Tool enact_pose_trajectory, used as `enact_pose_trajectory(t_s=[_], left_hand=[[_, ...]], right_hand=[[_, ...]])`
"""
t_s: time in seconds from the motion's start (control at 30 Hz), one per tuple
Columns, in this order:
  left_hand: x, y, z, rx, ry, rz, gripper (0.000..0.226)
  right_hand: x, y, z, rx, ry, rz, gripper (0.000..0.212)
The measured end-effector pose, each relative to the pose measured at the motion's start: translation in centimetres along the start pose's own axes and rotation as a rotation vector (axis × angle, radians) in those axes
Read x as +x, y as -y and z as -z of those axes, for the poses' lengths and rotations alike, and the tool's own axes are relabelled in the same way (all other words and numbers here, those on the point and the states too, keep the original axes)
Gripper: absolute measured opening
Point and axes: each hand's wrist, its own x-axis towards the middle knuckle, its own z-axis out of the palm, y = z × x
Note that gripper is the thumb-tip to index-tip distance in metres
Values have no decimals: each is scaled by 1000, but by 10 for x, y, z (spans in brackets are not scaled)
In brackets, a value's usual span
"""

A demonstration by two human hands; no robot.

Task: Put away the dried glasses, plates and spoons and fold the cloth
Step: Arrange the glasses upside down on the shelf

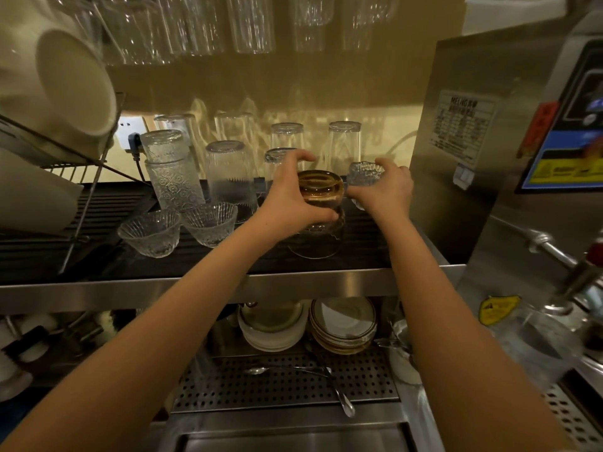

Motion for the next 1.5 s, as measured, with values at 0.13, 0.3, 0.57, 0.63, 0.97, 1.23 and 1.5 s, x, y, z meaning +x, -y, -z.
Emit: enact_pose_trajectory(t_s=[0.13, 0.3, 0.57, 0.63, 0.97, 1.23, 1.5], left_hand=[[10, -2, -8, -25, 81, 25, 78], [24, 2, -19, 67, 38, -1, 83], [56, 6, -39, 89, 33, -18, 73], [65, 7, -45, 99, 13, -1, 74], [89, 11, -60, 117, -23, 14, 67], [92, 12, -64, 111, -50, 4, 63], [84, 9, -50, 128, 92, 45, 67]], right_hand=[[6, 6, 11, 14, -20, 23, 74], [10, 19, 25, 32, -60, 54, 75], [20, 32, 45, 34, -86, 110, 76], [22, 34, 48, 40, -93, 117, 76], [24, 29, 53, 33, -69, 119, 75], [22, 25, 52, 11, -62, 109, 76], [14, 26, 51, 5, -54, 113, 77]])
